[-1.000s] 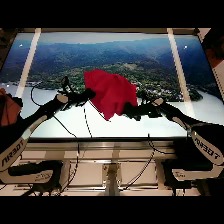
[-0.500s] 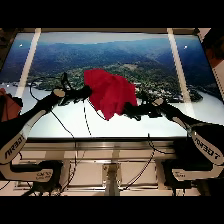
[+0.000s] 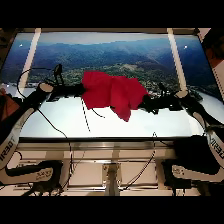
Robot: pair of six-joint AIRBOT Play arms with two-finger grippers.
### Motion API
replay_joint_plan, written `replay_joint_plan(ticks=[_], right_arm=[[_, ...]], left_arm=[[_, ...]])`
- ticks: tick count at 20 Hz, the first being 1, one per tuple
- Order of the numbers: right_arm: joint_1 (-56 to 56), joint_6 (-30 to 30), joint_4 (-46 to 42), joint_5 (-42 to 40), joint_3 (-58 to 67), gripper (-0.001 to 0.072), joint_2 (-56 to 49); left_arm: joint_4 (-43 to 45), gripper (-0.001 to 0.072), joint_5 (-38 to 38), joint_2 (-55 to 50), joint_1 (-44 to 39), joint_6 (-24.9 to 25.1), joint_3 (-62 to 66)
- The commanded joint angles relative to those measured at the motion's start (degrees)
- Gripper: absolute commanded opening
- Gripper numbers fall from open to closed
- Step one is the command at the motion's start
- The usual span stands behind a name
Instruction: Fold the clothes and pants, and hang the long-sleeved shirts on hangers.
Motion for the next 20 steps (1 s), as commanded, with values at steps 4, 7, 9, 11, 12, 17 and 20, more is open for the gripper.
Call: replay_joint_plan(ticks=[4,7,9,11,12,17,20], right_arm=[[-2.7,2.8,-16.0,9.8,14.6,0.0005,0.5],[-2.7,4.5,-20.8,9.8,19.3,0.0005,-0.6],[-2.7,5.4,-22.5,8.4,21.4,0.0006,-2.4],[-2.7,5.3,-22.4,2.8,23.2,0.0007,-4.7],[-2.7,5.3,-22.3,-1.7,24.3,0.0008,-5.8],[-2.7,5.6,-22.5,-21.4,29.0,0.0468,-7.8],[-2.7,5.5,-26.5,-17.6,31.8,0.0463,-7.8]], left_arm=[[16.6,0.0017,-8.5,0.6,0.8,1.0,0.1],[20.4,0.0017,-8.7,0.6,0.4,1.0,0.1],[23.7,0.0018,-8.8,0.6,0.3,1.0,0.1],[24.1,0.0019,-8.7,0.6,0.3,1.0,0.1],[24.1,0.0019,-8.5,0.6,0.3,1.0,0.1],[24.1,0.0515,-8.6,0.6,0.3,0.9,0.1],[24.1,0.0546,-8.6,1.9,1.0,-3.8,0.1]])
